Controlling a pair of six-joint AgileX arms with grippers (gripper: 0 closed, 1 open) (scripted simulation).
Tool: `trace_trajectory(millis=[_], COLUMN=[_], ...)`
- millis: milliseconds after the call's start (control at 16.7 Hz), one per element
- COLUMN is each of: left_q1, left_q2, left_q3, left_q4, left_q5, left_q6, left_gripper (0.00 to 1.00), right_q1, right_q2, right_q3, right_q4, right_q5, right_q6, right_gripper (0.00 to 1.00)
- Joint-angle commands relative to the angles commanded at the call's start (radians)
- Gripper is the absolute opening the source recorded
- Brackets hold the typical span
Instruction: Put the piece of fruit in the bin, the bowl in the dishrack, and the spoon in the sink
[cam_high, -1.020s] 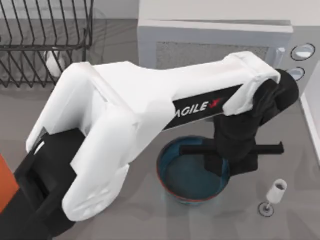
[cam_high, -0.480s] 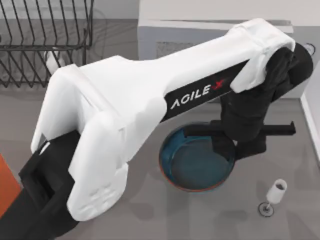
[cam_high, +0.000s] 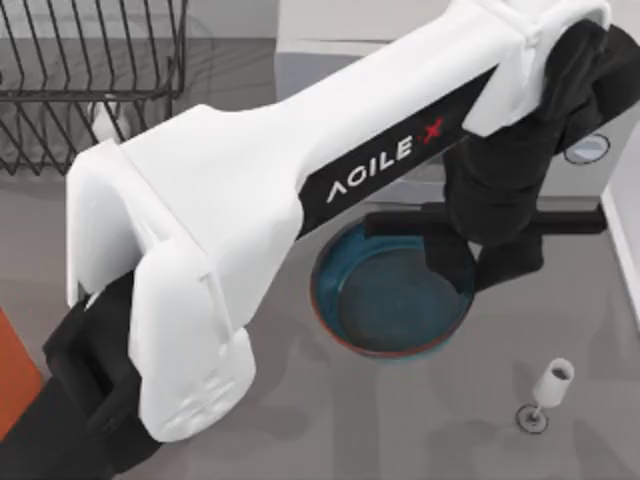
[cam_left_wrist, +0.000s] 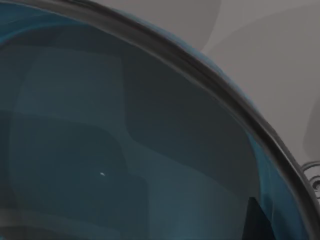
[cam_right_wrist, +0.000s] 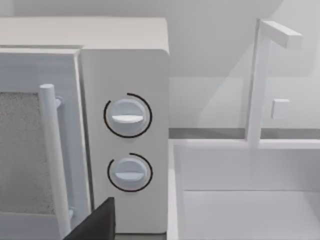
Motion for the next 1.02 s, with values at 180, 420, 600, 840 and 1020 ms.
trace_trajectory(millis=[180,420,600,840,1020], left_q1=[0.002,0.029,0.111,0.319,0.525], left_q2=[-0.005,-0.111,-0.300,-0.680,-0.990], left_q3=[-0.002,-0.069,-0.187,-0.429,-0.668], left_q4=[0.003,0.059,0.192,0.489,0.752], left_q5=[0.000,-0.005,-0.007,0.005,0.034], left_q6=[0.001,0.031,0.098,0.255,0.411], left_gripper=[0.00,0.00,0.00,0.00,0.00], right_q1=[0.000,0.000,0.000,0.000,0.000], right_q2=[0.000,0.000,0.000,0.000,0.000], right_q3=[0.000,0.000,0.000,0.000,0.000], right_q4=[0.000,0.000,0.000,0.000,0.000], right_q5=[0.000,0.000,0.000,0.000,0.000], right_q6=[0.000,0.000,0.000,0.000,0.000], right_gripper=[1.00,1.00,1.00,1.00,1.00])
